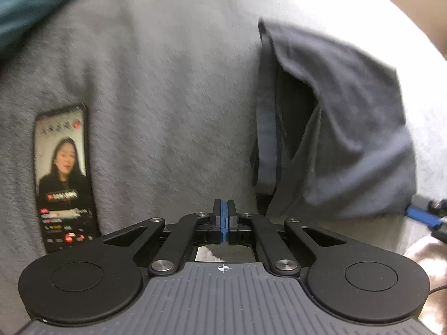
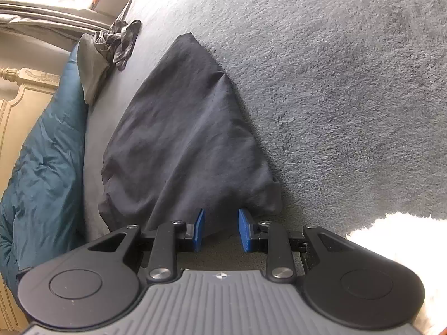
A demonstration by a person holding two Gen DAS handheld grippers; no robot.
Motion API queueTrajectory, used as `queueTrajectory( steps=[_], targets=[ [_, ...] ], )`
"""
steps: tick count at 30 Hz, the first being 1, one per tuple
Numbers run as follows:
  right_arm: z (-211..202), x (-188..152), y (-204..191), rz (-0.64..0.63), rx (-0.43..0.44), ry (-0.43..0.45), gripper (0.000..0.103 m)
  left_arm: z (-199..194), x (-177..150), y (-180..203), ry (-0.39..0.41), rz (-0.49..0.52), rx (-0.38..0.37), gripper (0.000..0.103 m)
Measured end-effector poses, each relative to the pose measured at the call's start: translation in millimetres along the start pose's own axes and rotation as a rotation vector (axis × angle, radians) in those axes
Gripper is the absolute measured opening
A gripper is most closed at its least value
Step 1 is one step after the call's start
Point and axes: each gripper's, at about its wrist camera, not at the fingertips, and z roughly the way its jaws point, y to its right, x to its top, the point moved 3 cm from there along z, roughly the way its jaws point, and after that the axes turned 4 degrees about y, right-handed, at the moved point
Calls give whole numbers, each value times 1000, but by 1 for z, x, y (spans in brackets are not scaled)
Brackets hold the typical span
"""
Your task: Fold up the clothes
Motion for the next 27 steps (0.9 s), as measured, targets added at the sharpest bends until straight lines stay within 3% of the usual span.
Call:
queueTrajectory(
  steps=[2,5,8,12,15,17,20,25,27],
  targets=[
    [0,0,0,1,0,-1,29,-21,6,6,98,10,-55,0],
    [1,0,0,3,-1,-2,29,-37,14,27,165,54,-184,2],
    [1,-1,-2,-6,-8,-1,29,-22,19,56,141,113,-256,2],
    [-2,-1,-1,-6,-10,8,29,14,13,74,95,106,-216,2],
    [-4,-1,1,11,-1,14,29,31,15,53,83,32,-124,2],
    [-3,0,2,17,4,13,29,31,14,35,79,-45,-120,2],
    [-1,0,2,14,2,7,29,24,11,21,86,-49,-71,3],
    [0,-1,0,3,-5,5,29,-7,18,28,178,-42,-112,4],
    [-1,-1,-1,2,-6,11,29,-12,23,41,190,2,-122,13]
  ],
)
